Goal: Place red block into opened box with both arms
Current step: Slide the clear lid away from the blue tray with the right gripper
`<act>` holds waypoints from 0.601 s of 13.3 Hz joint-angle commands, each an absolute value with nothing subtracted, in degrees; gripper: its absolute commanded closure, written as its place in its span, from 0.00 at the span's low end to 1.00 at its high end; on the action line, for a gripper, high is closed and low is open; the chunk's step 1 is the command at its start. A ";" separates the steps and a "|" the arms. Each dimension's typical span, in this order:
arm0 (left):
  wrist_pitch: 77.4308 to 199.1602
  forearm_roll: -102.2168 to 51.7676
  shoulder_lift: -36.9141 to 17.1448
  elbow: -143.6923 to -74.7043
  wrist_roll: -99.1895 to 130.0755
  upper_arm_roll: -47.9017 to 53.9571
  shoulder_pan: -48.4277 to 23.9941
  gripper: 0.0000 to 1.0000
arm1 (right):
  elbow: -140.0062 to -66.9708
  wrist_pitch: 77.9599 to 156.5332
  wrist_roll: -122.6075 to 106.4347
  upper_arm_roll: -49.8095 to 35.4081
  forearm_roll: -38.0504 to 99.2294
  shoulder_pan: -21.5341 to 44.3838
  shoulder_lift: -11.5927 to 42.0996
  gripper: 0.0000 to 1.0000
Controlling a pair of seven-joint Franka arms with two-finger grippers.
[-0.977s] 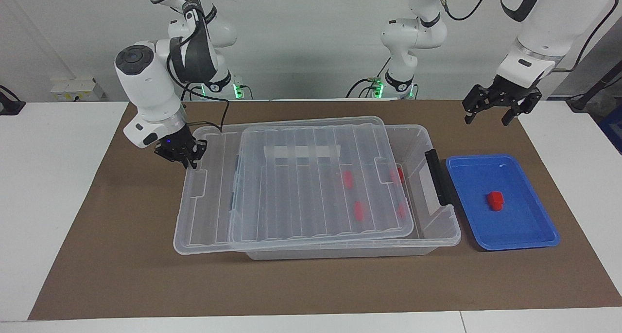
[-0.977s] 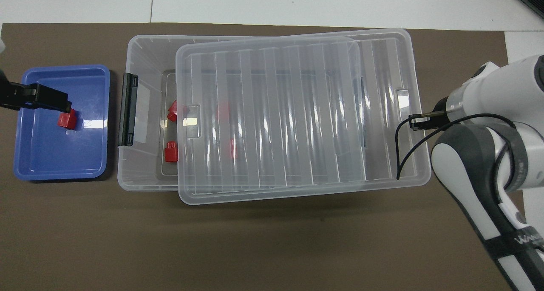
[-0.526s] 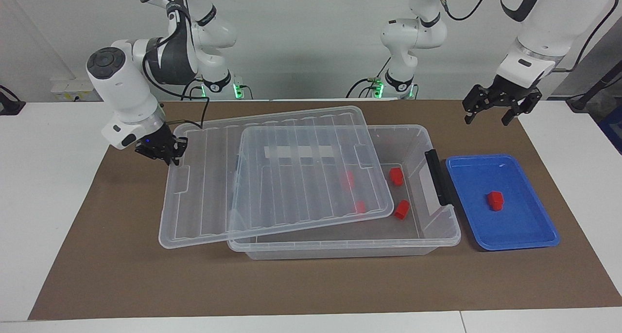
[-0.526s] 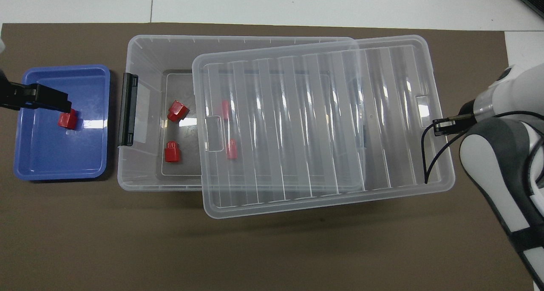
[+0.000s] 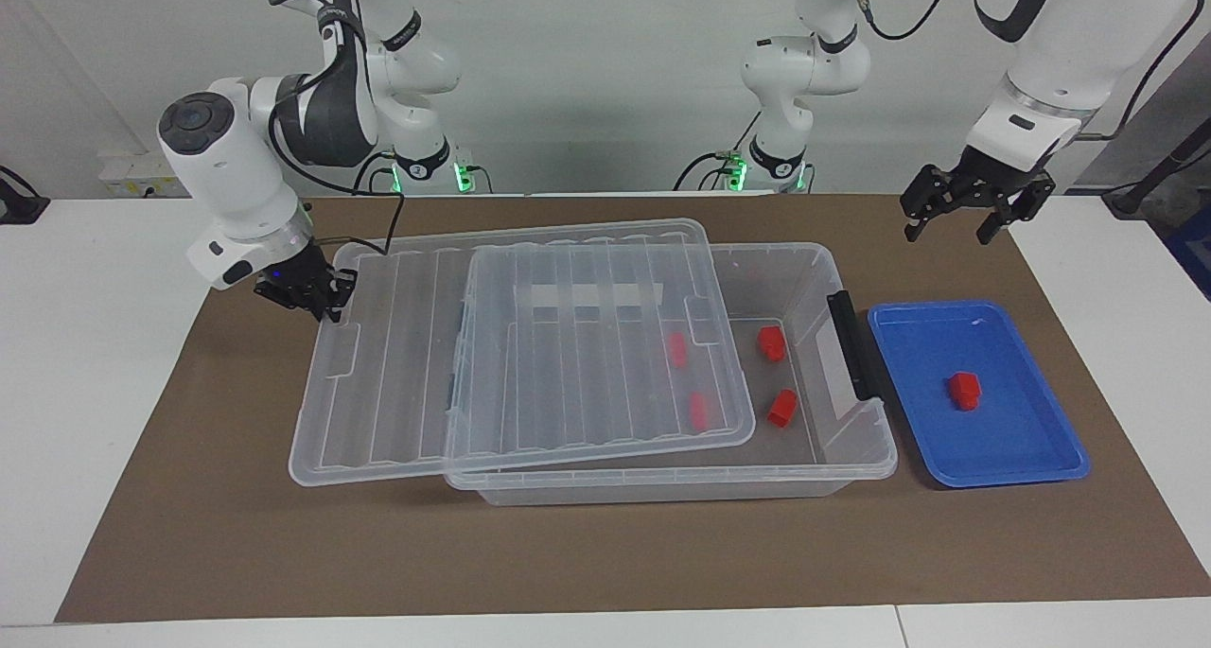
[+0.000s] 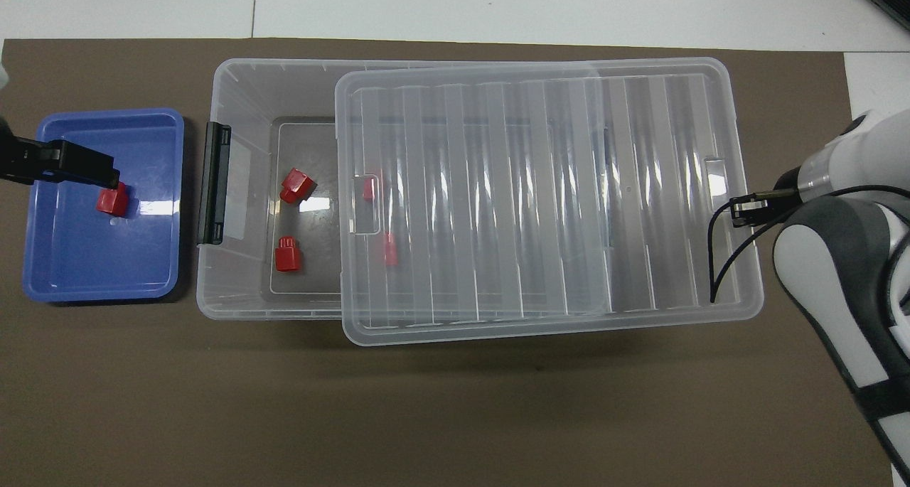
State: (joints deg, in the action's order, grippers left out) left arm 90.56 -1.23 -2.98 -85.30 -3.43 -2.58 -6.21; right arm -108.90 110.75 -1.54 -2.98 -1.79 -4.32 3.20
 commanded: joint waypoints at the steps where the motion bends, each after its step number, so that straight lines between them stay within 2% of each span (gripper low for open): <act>1: 90.26 -1.49 -2.11 -86.13 -3.08 -2.72 -5.98 0.00 | -109.25 111.45 -0.09 -3.08 -4.39 -5.18 3.34 1.00; 8: 90.26 -1.49 -2.20 -86.13 -3.08 -2.64 -5.98 0.00 | -109.25 113.29 0.17 -2.99 -5.89 -6.85 3.78 1.00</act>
State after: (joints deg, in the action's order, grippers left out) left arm 90.56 -1.23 -2.98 -85.30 -3.43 -2.58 -6.21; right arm -108.75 111.69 -1.54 -2.87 -4.11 -6.41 3.23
